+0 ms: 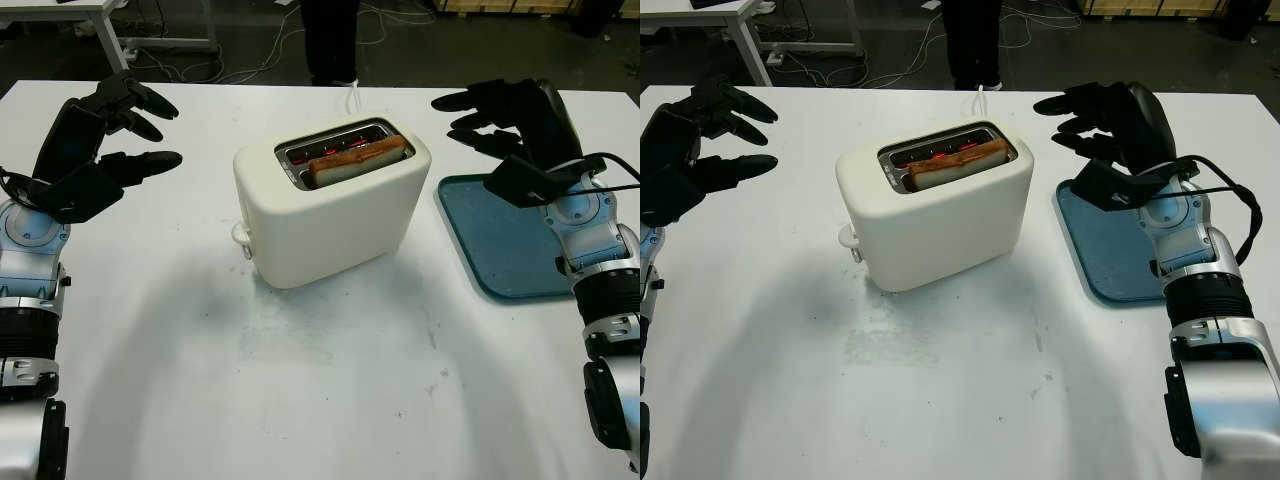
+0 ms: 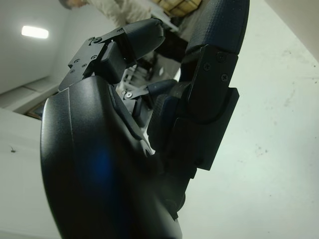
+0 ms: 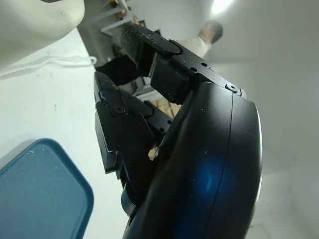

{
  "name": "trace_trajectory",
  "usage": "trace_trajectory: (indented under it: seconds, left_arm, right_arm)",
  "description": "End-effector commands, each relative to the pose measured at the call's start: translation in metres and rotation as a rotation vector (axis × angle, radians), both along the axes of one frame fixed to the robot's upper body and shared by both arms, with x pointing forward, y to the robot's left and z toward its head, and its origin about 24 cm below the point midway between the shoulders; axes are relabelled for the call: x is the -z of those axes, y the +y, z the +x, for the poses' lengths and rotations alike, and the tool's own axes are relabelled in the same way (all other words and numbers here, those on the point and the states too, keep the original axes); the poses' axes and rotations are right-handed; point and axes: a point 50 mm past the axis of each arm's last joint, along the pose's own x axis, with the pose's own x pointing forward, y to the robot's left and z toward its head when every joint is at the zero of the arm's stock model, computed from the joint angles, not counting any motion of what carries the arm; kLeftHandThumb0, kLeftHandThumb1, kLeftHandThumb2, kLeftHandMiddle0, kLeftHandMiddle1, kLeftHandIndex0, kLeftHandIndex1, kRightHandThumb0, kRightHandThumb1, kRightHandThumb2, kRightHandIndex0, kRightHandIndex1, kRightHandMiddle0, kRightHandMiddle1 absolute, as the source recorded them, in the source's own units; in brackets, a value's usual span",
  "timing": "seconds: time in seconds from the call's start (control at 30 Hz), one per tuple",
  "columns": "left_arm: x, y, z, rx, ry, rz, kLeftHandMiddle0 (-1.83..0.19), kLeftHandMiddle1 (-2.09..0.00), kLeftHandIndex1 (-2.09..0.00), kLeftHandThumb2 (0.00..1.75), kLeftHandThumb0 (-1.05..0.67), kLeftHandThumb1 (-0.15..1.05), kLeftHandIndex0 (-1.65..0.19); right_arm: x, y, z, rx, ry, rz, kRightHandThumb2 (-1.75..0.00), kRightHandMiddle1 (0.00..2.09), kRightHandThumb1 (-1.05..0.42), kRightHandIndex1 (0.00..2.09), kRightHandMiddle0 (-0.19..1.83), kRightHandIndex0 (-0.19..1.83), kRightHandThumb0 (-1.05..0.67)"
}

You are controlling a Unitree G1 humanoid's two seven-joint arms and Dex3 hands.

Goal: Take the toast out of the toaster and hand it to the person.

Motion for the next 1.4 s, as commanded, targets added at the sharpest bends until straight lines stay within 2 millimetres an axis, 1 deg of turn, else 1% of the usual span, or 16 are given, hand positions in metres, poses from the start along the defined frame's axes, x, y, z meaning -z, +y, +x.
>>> trace_trajectory:
  seconds: [0.0, 0.63, 0.77, 1.07, 1.37]
  left_arm:
    - [0.0011, 0.0014, -0.0014, -0.009, 0.0, 0.007, -0.36, -1.33, -1.22, 0.04, -0.95, 0.92, -0.3]
    - [0.0022, 0.0018, -0.0011, -0.009, 0.008, -0.007, -0.36, -1.32, -1.22, 0.04, -0.95, 0.92, -0.3]
    - [0.002, 0.0018, -0.0016, -0.012, 0.006, 0.001, -0.36, -1.32, -1.21, 0.03, -0.94, 0.92, -0.31]
    - [0.001, 0.0015, -0.0014, -0.01, 0.005, 0.009, -0.36, -1.32, -1.22, 0.04, -0.95, 0.92, -0.3]
    - [0.0012, 0.0012, -0.0015, -0.011, 0.003, 0.006, -0.35, -1.32, -1.23, 0.04, -0.95, 0.92, -0.3]
  right_arm:
    - [-0.0012, -0.0024, -0.0014, 0.005, -0.002, 0.025, 0.0, 0.0, -0.8, 0.02, 1.06, 1.23, 0.07]
    - [-0.0017, -0.0004, -0.0017, 0.006, -0.005, 0.015, 0.0, 0.0, -0.8, 0.01, 1.06, 1.23, 0.07]
    - [-0.0013, -0.0001, -0.0016, 0.0, -0.007, 0.019, 0.0, 0.01, -0.8, 0.02, 1.07, 1.24, 0.11]
    - [-0.0021, -0.0003, -0.0015, 0.012, 0.001, 0.005, 0.0, 0.0, -0.8, 0.01, 1.07, 1.23, 0.07]
    - [-0.0017, 0.0005, -0.0014, 0.007, 0.006, 0.024, 0.0, 0.0, -0.8, 0.01, 1.06, 1.23, 0.07]
